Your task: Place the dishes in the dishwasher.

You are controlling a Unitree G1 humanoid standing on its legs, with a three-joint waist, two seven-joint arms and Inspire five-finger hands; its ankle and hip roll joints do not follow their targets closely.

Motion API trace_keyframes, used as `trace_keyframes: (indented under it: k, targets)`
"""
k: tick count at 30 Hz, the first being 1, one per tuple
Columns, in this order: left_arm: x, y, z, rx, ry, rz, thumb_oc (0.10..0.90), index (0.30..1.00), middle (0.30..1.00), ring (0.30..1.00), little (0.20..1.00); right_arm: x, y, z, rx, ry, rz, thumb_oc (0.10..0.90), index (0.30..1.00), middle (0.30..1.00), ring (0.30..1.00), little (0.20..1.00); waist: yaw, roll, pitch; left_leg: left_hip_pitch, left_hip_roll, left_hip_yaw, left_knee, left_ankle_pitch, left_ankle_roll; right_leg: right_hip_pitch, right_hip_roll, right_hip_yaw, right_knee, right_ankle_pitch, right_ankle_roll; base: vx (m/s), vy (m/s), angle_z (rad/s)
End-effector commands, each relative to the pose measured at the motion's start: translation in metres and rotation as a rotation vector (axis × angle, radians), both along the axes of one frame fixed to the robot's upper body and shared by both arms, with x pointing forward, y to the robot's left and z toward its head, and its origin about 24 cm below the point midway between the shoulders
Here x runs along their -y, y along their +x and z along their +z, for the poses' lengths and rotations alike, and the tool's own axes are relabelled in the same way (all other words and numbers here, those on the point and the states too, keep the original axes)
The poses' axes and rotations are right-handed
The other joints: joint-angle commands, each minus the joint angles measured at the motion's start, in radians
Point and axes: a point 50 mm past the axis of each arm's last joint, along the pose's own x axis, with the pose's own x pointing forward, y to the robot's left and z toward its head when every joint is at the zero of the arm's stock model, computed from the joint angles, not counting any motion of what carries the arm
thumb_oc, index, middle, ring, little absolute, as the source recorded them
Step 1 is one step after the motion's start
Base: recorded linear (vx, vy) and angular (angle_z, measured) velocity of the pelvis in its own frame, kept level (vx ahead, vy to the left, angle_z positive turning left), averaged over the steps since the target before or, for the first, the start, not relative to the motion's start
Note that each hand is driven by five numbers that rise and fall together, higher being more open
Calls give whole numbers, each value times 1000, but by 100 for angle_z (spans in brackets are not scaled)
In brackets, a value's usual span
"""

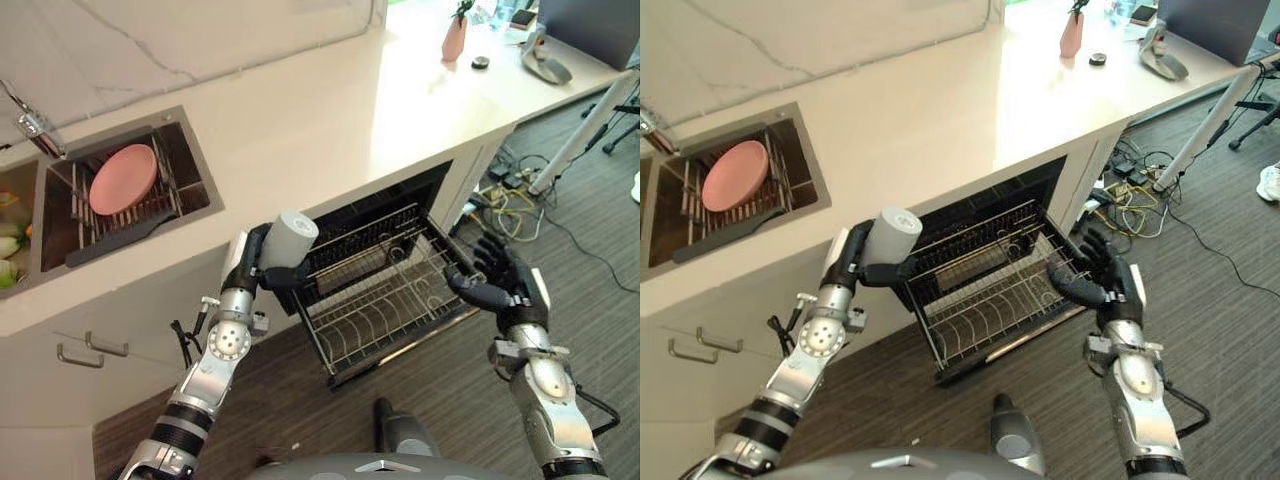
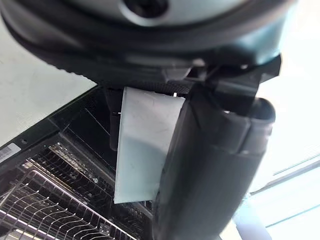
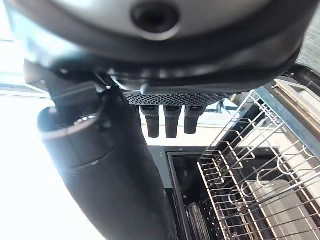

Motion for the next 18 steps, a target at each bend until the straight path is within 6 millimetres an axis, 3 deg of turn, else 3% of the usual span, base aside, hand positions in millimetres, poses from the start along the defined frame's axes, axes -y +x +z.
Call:
trace_keyframes:
  k: [1, 7, 12, 18]
  targets:
    - [-17, 18, 57, 258, -2, -3, 400, 300, 300, 300, 300, -22, 18, 44, 262, 37, 106, 800, 900, 900, 900, 900, 5, -55, -28, -34, -56, -25, -16, -72, 13, 187, -56, 77, -138, -30, 79, 0, 232, -14]
    - [-18, 21, 56, 246, 1, -3, 400, 300, 300, 300, 300, -43, 32, 48, 272, 40, 190, 800, 900, 900, 900, 900, 36, -86, -28, -18, -102, 16, -14, -109, 53, 166, -85, 121, -200, 49, 114, -41, 148, -59]
    - [-13, 21, 54, 234, -31, -27, 400, 300, 300, 300, 300, -49, 33, 47, 261, 37, 218, 800, 900, 900, 900, 900, 41, -100, -32, -16, -107, 23, -7, -114, 58, 170, -88, 121, -222, 61, 121, -20, 32, -14]
    - [6, 33, 49, 217, -84, -41, 400, 300, 300, 300, 300, -74, 37, 61, 345, 79, 310, 800, 900, 900, 900, 900, 38, -115, -36, -7, -105, 48, -4, -120, 61, 163, -80, 132, -254, 87, 128, -15, -4, -10]
